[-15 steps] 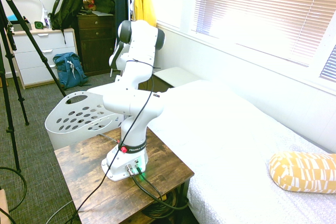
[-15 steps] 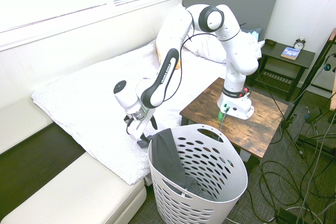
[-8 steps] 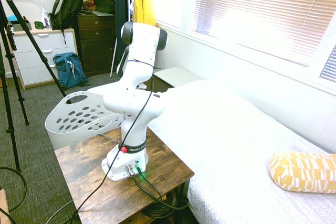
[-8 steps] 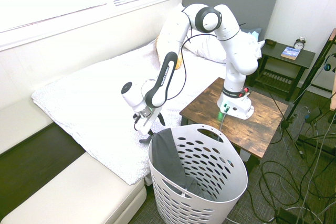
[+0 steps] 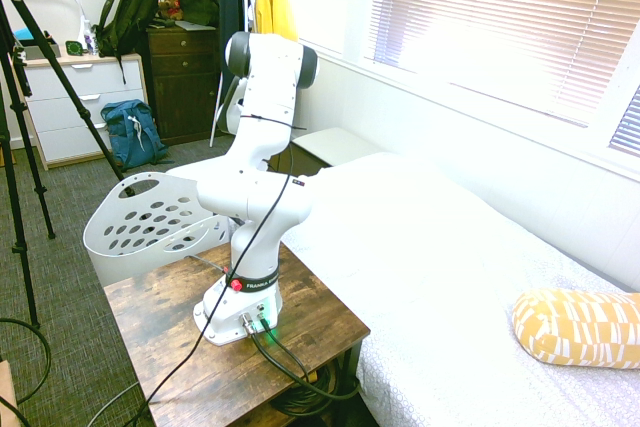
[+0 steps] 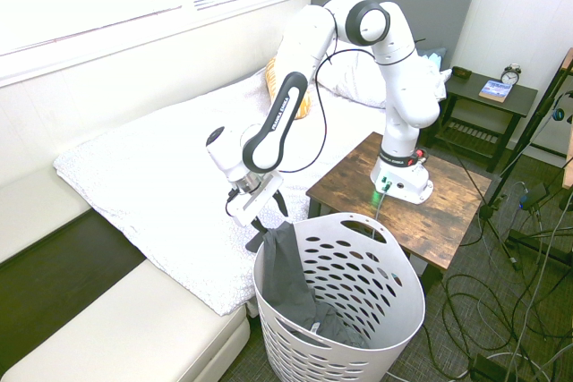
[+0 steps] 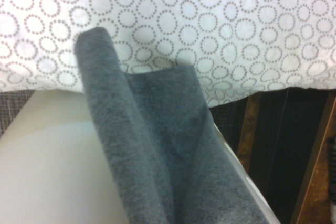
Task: Put my clothes in the laundry bag
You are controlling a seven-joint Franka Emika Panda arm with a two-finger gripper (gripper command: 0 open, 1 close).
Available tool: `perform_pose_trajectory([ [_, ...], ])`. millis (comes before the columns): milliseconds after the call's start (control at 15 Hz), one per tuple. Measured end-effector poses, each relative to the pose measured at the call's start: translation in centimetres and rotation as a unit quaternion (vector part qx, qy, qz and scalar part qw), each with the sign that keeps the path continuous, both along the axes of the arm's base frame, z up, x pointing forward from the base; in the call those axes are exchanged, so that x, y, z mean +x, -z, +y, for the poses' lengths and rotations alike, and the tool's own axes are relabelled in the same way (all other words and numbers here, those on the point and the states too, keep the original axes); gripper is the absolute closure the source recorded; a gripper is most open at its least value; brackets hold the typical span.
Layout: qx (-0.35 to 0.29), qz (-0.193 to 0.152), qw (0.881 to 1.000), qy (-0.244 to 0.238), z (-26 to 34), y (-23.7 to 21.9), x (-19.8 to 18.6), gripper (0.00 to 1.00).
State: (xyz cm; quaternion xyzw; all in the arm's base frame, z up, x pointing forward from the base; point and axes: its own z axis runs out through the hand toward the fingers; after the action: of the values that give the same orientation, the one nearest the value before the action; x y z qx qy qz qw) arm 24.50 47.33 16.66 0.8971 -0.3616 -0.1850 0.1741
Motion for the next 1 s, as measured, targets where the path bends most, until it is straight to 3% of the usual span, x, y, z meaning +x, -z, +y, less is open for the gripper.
perform_pose_trajectory([
  [67,0.003,0.006,1.000,0.004,-0.3,0.4,0.0,1.00],
  [1000,0.034,0.029,0.999,0.029,-1.2,1.4,0.5,1.00],
])
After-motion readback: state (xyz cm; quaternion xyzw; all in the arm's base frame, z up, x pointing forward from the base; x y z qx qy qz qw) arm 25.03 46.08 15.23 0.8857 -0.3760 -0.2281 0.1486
